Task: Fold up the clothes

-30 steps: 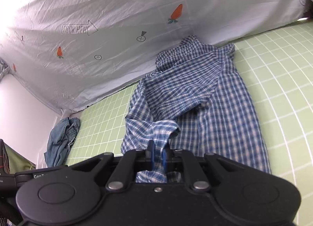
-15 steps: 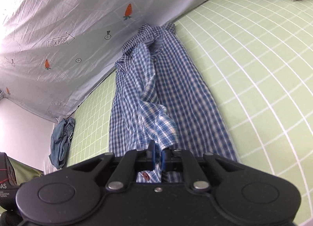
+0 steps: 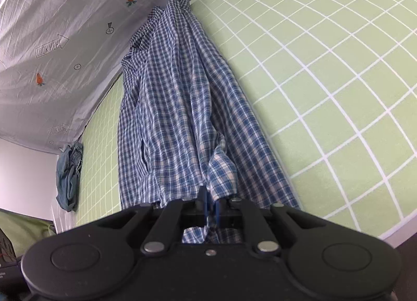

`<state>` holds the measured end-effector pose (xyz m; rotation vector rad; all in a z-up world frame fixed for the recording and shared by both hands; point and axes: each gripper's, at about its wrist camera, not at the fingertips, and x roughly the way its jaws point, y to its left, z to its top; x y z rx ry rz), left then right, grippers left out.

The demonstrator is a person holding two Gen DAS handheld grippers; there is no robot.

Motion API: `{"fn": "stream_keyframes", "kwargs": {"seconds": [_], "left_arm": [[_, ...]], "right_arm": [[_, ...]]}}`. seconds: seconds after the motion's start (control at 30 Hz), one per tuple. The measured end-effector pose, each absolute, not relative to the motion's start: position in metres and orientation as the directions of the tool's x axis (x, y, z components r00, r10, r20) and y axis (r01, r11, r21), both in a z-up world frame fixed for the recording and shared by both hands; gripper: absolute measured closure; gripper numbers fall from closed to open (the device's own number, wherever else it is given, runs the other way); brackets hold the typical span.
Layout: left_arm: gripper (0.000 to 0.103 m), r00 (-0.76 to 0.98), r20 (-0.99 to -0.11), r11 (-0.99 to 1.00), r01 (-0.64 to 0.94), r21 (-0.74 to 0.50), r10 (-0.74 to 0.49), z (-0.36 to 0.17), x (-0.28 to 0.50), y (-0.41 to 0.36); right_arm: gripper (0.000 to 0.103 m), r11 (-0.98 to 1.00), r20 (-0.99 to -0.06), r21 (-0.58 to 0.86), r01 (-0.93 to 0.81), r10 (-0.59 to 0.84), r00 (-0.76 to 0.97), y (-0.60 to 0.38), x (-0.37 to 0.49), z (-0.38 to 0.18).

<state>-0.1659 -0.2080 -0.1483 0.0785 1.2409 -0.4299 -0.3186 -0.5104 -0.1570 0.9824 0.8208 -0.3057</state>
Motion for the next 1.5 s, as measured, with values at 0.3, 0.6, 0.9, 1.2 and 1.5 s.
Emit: {"fn": "stream_keyframes", "kwargs": {"seconds": [0.3,0.6,0.9,1.2,1.5], "left_arm": [[0.007,0.295,-0.928,0.928,0.356,-0.115,-0.228,-0.156,-0.158,-0.202],[0.007,0.254,-0.951,0.923,0.380,-0.068,-0.174,-0.181,-0.158,-0.198],[0.007,0.218,-0.964,0.892,0.450,-0.041,-0.154,-0.202,-0.175,-0.204],[0.007,0.213,-0.965,0.881,0.473,-0.036,-0.153,-0.207,-0.186,-0.203],[0.036,0.204,-0.958,0.796,0.604,-0.037,-0.200,-0.200,-0.204,-0.213]], "right_arm": [[0.049,0.753,-0.824,0.364,0.548,-0.013,0.566,-0.491,-0.321,-0.139],[0.022,0.823,-0.849,0.219,0.524,-0.103,0.518,-0.476,-0.320,-0.145],[0.015,0.830,-0.877,0.181,0.528,-0.106,0.468,-0.465,-0.325,-0.161],[0.003,0.872,-0.900,0.060,0.486,-0.164,0.405,-0.446,-0.317,-0.167],[0.056,0.911,-0.902,0.052,0.408,-0.133,0.412,-0.443,-0.312,-0.154]]}}
